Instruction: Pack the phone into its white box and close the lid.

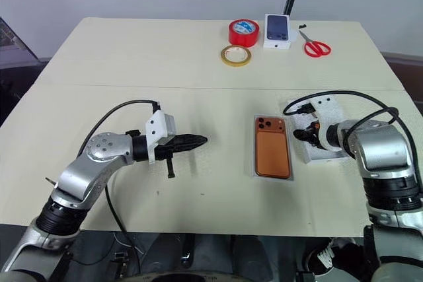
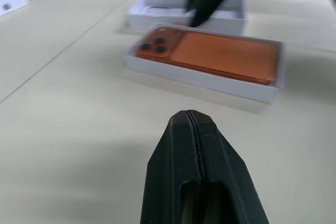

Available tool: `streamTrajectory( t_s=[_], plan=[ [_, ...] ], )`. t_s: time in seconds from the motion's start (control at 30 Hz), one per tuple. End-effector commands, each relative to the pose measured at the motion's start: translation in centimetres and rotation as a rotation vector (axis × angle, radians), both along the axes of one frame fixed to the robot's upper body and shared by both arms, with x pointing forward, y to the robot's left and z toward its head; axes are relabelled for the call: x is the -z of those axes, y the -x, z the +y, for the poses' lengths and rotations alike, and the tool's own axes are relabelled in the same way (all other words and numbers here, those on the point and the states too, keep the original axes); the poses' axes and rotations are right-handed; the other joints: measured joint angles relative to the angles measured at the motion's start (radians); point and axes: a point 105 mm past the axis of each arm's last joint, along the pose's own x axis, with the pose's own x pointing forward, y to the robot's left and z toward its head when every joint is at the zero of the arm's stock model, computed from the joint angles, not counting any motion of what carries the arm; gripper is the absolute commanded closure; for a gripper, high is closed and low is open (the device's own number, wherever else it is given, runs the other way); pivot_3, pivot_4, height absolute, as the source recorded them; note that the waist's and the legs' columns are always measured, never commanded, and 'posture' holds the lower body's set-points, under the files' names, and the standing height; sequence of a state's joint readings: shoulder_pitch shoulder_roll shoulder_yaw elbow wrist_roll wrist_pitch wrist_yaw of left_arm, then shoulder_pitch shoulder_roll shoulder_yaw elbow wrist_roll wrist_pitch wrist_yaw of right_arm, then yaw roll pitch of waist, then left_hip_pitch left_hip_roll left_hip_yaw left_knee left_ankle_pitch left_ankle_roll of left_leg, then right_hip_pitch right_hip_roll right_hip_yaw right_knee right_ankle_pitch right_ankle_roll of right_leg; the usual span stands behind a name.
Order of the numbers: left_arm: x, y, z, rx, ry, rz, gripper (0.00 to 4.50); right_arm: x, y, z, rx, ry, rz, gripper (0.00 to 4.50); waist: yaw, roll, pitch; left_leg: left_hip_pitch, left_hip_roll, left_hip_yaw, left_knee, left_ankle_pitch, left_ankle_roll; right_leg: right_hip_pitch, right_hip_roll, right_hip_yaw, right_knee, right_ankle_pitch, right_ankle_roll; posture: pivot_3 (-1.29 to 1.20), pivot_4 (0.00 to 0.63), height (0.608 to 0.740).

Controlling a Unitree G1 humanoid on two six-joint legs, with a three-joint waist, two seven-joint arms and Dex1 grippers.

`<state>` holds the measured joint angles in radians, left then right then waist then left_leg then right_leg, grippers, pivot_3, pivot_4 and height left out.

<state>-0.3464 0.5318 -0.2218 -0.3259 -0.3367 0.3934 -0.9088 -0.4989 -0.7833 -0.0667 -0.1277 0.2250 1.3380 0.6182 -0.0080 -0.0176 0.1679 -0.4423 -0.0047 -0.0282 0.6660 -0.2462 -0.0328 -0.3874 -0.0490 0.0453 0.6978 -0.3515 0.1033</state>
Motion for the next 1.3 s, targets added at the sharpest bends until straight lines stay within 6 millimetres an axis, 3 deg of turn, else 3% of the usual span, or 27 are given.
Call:
streamTrajectory(
  t_s=[0.03, 0.07, 0.2, 0.37, 0.47, 0.57, 0.7, 0.87, 0.97, 1.1, 1.2, 1.3],
  plan=[
    [-0.7, 0.6, -0.3, 0.024, 0.010, -0.053, 4.50, -1.1, -0.2, -0.1, 0.035, -0.027, -0.018, 4.14, -0.002, 0.000, 0.000, 0.000, 0.000, 0.000, 0.000, 0.000, 0.000, 0.000, 0.000, 0.000, 0.000, 0.000, 0.000, 0.00, 0.150, 0.709],
    [-0.5, 0.7, -0.4, 0.026, 0.007, -0.051, 4.50, -1.2, -0.2, -0.1, 0.042, -0.036, -0.016, 4.48, -0.003, 0.000, 0.000, 0.000, 0.000, 0.000, 0.000, 0.000, 0.000, 0.000, 0.000, 0.000, 0.000, 0.000, 0.000, 0.00, 0.150, 0.709],
    [-0.3, 1.0, -0.4, 0.038, 0.011, -0.048, 4.50, -2.2, 0.2, 0.1, 0.058, -0.091, -0.024, 4.48, -0.004, 0.000, 0.000, 0.000, 0.001, 0.000, 0.000, 0.000, 0.000, 0.000, 0.000, 0.000, 0.000, 0.000, 0.000, 0.00, 0.150, 0.709],
    [-1.1, -0.4, 1.1, -0.054, 0.045, -0.068, 4.50, -7.0, 1.0, 1.1, 0.016, -0.239, -0.127, 4.48, -0.004, 0.001, 0.000, 0.000, 0.001, 0.000, 0.000, 0.000, 0.001, -0.001, 0.000, -0.001, 0.000, 0.000, 0.000, 0.00, 0.150, 0.709],
    [-1.6, -1.9, 2.8, -0.146, 0.062, -0.071, 4.50, -9.7, 1.3, 3.4, -0.116, -0.407, -0.208, 4.48, -0.005, 0.001, 0.000, 0.000, 0.001, 0.000, 0.000, -0.001, 0.001, -0.001, 0.001, -0.001, 0.000, 0.000, 0.000, 0.00, 0.150, 0.709],
    [-1.4, -3.4, 4.6, -0.230, 0.054, -0.070, 4.50, -10.9, 1.8, 7.2, -0.279, -0.588, -0.220, 4.48, -0.010, 0.001, 0.000, 0.000, 0.002, 0.000, 0.000, -0.001, 0.001, 0.000, 0.001, -0.001, 0.000, 0.000, 0.000, 0.00, 0.150, 0.709],
    [-1.2, -4.6, 5.6, -0.273, 0.041, -0.079, 4.50, -10.6, 3.0, 12.4, -0.384, -0.811, -0.172, 4.48, -0.008, 0.001, 0.000, 0.000, 0.002, 0.000, 0.000, -0.001, 0.001, 0.000, 0.001, -0.001, 0.001, 0.000, 0.000, 0.00, 0.150, 0.709],
    [-1.3, -4.9, 5.1, -0.265, 0.052, -0.092, 4.50, -8.4, 3.9, 17.3, -0.144, -1.109, -0.064, 4.48, -0.013, -0.001, 0.001, -0.003, 0.002, 0.000, 0.002, -0.001, 0.003, -0.001, 0.000, -0.002, 0.001, 0.000, 0.000, 0.00, 0.150, 0.709],
    [-1.2, -4.6, 4.4, -0.250, 0.059, -0.092, 4.50, -7.4, 4.3, 18.2, 0.005, -1.177, -0.034, 4.48, -0.012, 0.000, 0.001, -0.002, 0.002, 0.000, 0.002, -0.001, 0.003, -0.002, 0.002, -0.001, 0.002, 0.000, 0.000, 0.00, 0.150, 0.709],
    [-0.9, -4.0, 2.7, -0.207, 0.079, -0.078, 4.50, -6.1, 4.5, 17.7, 0.143, -1.188, 0.002, 4.48, -0.008, 0.000, 0.001, -0.002, 0.001, 0.000, 0.002, -0.001, 0.003, -0.002, 0.002, -0.001, 0.002, 0.000, 0.000, 0.00, 0.150, 0.709],
    [-0.6, -3.8, 0.6, -0.167, 0.093, -0.067, 4.50, -5.8, 4.3, 16.4, 0.138, -1.119, -0.026, 3.54, -0.008, 0.000, 0.001, -0.002, 0.001, 0.000, 0.002, -0.001, 0.003, -0.002, 0.002, -0.001, 0.002, 0.000, 0.000, 0.00, 0.150, 0.709],
    [-0.5, -3.7, -1.3, -0.131, 0.103, -0.064, 4.50, -6.5, 4.4, 15.4, 0.029, -1.017, -0.077, 2.03, -0.007, 0.000, 0.001, -0.002, 0.001, 0.001, 0.002, -0.001, 0.003, -0.001, 0.002, -0.001, 0.001, 0.000, 0.000, 0.00, 0.150, 0.709]
  ],
)
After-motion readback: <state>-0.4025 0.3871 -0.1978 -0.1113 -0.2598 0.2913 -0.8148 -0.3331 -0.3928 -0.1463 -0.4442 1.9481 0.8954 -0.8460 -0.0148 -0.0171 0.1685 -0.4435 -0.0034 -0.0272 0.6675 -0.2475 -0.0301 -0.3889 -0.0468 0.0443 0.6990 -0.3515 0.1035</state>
